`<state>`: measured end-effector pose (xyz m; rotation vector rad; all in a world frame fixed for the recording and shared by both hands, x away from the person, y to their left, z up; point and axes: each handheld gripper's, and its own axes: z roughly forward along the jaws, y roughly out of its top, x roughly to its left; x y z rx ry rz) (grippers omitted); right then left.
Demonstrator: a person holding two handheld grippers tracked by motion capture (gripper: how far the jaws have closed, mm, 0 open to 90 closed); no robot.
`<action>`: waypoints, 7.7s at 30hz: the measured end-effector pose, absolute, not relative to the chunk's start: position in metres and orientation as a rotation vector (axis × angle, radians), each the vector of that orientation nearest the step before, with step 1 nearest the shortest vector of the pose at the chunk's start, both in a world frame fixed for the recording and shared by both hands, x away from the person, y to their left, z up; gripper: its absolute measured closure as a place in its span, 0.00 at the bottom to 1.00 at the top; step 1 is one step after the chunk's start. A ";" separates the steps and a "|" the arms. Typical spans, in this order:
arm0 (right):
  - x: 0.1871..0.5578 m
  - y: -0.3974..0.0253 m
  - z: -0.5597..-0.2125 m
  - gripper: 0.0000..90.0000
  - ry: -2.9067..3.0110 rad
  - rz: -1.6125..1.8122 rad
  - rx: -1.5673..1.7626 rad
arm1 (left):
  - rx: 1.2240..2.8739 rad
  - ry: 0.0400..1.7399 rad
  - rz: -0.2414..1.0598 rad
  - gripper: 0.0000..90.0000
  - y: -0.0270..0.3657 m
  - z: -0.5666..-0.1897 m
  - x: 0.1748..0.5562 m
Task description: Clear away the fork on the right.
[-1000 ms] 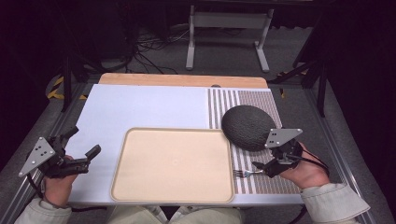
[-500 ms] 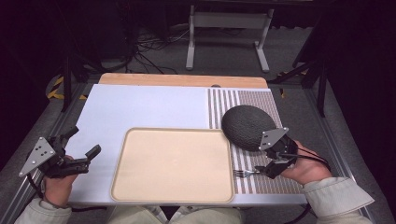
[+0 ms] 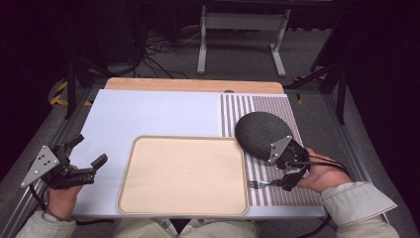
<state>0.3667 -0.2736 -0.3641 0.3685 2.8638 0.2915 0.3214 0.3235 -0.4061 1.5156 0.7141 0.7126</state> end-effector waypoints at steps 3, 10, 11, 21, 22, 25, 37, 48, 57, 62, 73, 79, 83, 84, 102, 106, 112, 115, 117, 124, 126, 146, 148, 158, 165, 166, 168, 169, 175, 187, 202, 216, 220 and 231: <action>0.367 -0.272 -0.366 0.06 2.875 0.262 0.360 | 1.515 0.714 0.713 0.00 0.323 -0.406 0.321; 0.367 -0.270 -0.374 0.16 2.918 0.259 0.329 | 1.514 0.714 0.712 0.00 0.324 -0.406 0.321; 0.368 -0.269 -0.376 0.19 2.918 0.247 0.330 | 1.515 0.714 0.712 0.00 0.323 -0.406 0.322; 0.374 -0.271 -0.395 0.38 3.007 0.137 0.294 | 1.514 0.714 0.713 0.00 0.323 -0.406 0.322; 0.374 -0.271 -0.397 0.40 3.014 0.127 0.291 | 1.514 0.714 0.714 0.00 0.323 -0.406 0.322; 0.374 -0.271 -0.399 0.46 3.033 0.100 0.275 | 1.514 0.713 0.714 0.00 0.323 -0.406 0.322; 0.375 -0.273 -0.413 0.63 3.067 0.005 0.231 | 1.520 0.714 0.713 0.00 0.323 -0.406 0.322; 0.373 -0.279 -0.414 0.83 3.067 -0.015 0.191 | 1.520 0.715 0.713 0.00 0.323 -0.406 0.322; 0.372 -0.279 -0.414 0.85 3.068 -0.010 0.143 | 1.513 0.714 0.709 0.00 0.323 -0.406 0.322; 0.372 -0.278 -0.413 0.86 3.069 -0.015 0.109 | 1.512 0.715 0.709 0.00 0.323 -0.406 0.322; 0.368 -0.276 -0.395 0.86 3.030 0.031 0.121 | 1.516 0.716 0.707 0.00 0.322 -0.406 0.322; 0.367 -0.272 -0.379 0.86 3.002 0.098 0.132 | 1.517 0.717 0.707 0.00 0.323 -0.407 0.322; 0.367 -0.267 -0.371 0.86 2.984 0.111 0.152 | 1.516 0.718 0.707 0.00 0.323 -0.407 0.322; 0.365 -0.266 -0.369 0.86 2.969 0.126 0.170 | 1.516 0.719 0.707 0.00 0.323 -0.407 0.322; 0.362 -0.246 -0.338 0.86 2.919 0.313 0.338 | 1.514 0.720 0.703 0.00 0.323 -0.407 0.322; 0.363 -0.239 -0.332 0.86 2.926 0.346 0.419 | 1.519 0.716 0.703 0.00 0.323 -0.407 0.322; 0.366 -0.230 -0.329 0.86 2.932 0.373 0.535 | 1.519 0.716 0.704 0.00 0.323 -0.407 0.322; 0.366 -0.226 -0.325 0.86 2.922 0.409 0.582 | 1.519 0.715 0.704 0.00 0.322 -0.407 0.322; 0.367 -0.223 -0.322 0.86 2.920 0.440 0.605 | 1.519 0.715 0.704 0.00 0.322 -0.407 0.322; 0.366 -0.210 -0.319 0.86 2.908 0.473 0.676 | 1.526 0.713 0.704 0.00 0.322 -0.408 0.322; 0.366 -0.206 -0.318 0.86 2.902 0.488 0.691 | 1.526 0.713 0.703 0.00 0.322 -0.408 0.322; 0.368 -0.162 -0.323 0.86 2.875 0.568 0.823 | 1.524 0.709 0.701 0.00 0.321 -0.408 0.322; 0.369 -0.159 -0.325 0.86 2.885 0.585 0.823 | 1.531 0.706 0.702 0.00 0.321 -0.408 0.322; 0.371 -0.142 -0.334 0.86 2.869 0.584 0.896 | 1.527 0.703 0.701 0.00 0.320 -0.408 0.323; 0.372 -0.132 -0.345 0.86 2.872 0.558 0.924 | 1.540 0.699 0.699 0.00 0.320 -0.408 0.323; 0.373 -0.131 -0.347 0.86 2.884 0.569 0.930 | 1.540 0.698 0.701 0.00 0.320 -0.408 0.323; 0.373 -0.130 -0.349 0.86 2.896 0.582 0.934 | 1.536 0.700 0.703 0.00 0.320 -0.408 0.323; 0.373 -0.127 -0.354 0.86 2.915 0.584 0.931 | 1.533 0.702 0.701 0.00 0.320 -0.408 0.323; 0.374 -0.116 -0.369 0.86 2.926 0.535 0.944 | 1.530 0.703 0.699 0.00 0.320 -0.408 0.323; 0.374 -0.109 -0.386 0.86 2.948 0.481 0.989 | 1.536 0.701 0.700 0.00 0.320 -0.408 0.323; 0.373 -0.104 -0.400 0.86 2.991 0.428 0.998 | 1.537 0.697 0.699 0.00 0.320 -0.408 0.323; 0.376 -0.101 -0.410 0.86 3.017 0.384 1.014 | 1.540 0.696 0.699 0.00 0.320 -0.408 0.323; 0.376 -0.100 -0.412 0.86 3.021 0.378 1.020 | 1.540 0.696 0.699 0.00 0.320 -0.408 0.323; 0.377 -0.099 -0.417 0.85 3.034 0.370 1.024 | 1.541 0.696 0.700 0.00 0.320 -0.408 0.323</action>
